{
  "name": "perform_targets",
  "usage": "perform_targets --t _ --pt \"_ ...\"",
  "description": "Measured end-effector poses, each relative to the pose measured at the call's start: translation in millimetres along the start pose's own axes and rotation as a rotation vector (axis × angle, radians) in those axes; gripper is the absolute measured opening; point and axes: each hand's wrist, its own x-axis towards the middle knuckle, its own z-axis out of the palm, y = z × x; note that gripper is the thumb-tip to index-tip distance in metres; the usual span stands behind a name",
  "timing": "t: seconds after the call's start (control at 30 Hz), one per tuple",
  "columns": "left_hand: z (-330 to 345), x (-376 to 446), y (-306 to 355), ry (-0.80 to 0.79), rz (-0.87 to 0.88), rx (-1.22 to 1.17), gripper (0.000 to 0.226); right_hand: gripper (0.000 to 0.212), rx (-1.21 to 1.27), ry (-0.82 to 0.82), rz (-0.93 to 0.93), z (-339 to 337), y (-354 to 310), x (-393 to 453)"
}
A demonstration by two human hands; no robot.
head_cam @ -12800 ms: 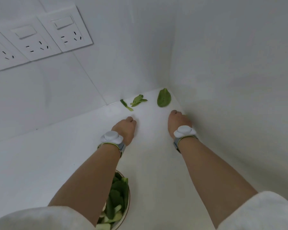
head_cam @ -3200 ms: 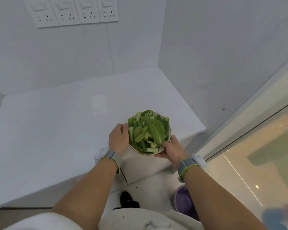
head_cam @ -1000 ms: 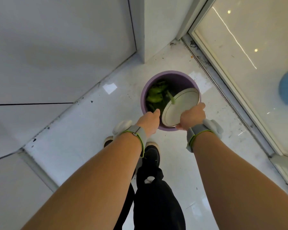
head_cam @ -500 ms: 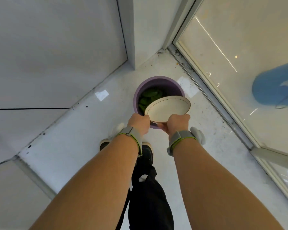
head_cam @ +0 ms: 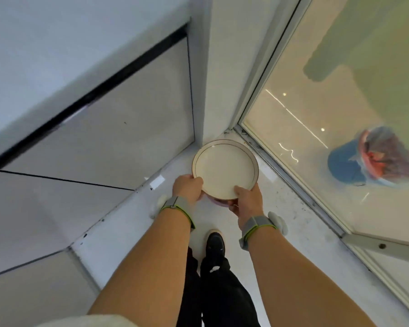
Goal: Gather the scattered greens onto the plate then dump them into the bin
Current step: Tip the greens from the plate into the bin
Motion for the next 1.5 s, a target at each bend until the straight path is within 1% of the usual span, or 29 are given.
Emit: perform_targets --t 0.1,0.13,0.23,0.27,0.3,0.4,0.47,0.53,0.63,0.73,0.8,0.9,1.1,1.2,1.33,1.5 --pt "-37.3 -51.6 27.9 0.024 0.034 -0.022 0.015 0.04 -0.018 -0.137 -0.088 6.8 -35.3 -51.1" --pt "-38.9 -54.1 28.6 0.03 0.069 0.009 0.012 0.038 -0.038 -0.17 -0.107 7.1 -35.2 -53.1" --pt "-72.2 -114.5 49.5 0.092 0.193 0.013 0.016 0.033 -0.079 -0.252 -0.138 11.9 -64.2 -103.5" --pt "-70.5 -119.9 49.2 0.103 0.221 0.014 0.017 0.031 -0.072 -0.255 -0.143 9.9 -62.1 -104.1" --pt "-81.9 -133.9 58.7 0.148 0.262 -0.012 0.019 0.028 -0.062 -0.273 -0.167 16.4 -73.8 -117.7" --pt "-114.0 -162.6 76.2 0.267 0.312 -0.063 0.023 0.019 -0.025 -0.363 -0.193 36.3 -100.6 -153.7" --pt "-131.1 -164.8 89.1 0.314 0.35 -0.068 0.019 0.013 0.004 -0.401 -0.203 52.9 -118.3 -165.9" --pt "-152.3 -174.0 106.4 0.346 0.373 -0.096 0.02 0.011 0.015 -0.44 -0.225 69.6 -137.9 -180.2" --pt "-177.8 -173.3 129.3 0.406 0.412 -0.088 0.015 0.015 0.02 -0.504 -0.264 91.7 -161.0 -192.8" --pt "-203.6 -165.1 151.0 0.439 0.424 -0.115 0.01 0.032 0.02 -0.526 -0.319 126.2 -178.7 -194.5" --pt "-212.4 -161.4 161.8 0.434 0.44 -0.105 0.014 0.038 0.033 -0.5 -0.358 141.5 -187.6 -193.4" --pt "-243.8 -139.8 188.2 0.353 0.452 -0.063 0.012 0.041 0.053 -0.456 -0.371 183.3 -203.4 -189.5" --pt "-262.0 -111.8 212.0 0.262 0.465 -0.01 0.013 0.043 0.051 -0.425 -0.372 204.4 -217.5 -182.4" --pt "-265.9 -98.4 220.2 0.234 0.479 -0.066 0.016 0.042 0.066 -0.41 -0.377 213.2 -224.7 -178.6" --pt "-272.7 -83.7 223.8 0.213 0.48 -0.096 0.008 0.04 0.036 -0.397 -0.405 224.2 -230.0 -174.5" --pt "-279.3 -73.6 226.8 0.191 0.469 -0.149 0.006 0.037 -0.001 -0.379 -0.45 237.6 -233.5 -171.8"
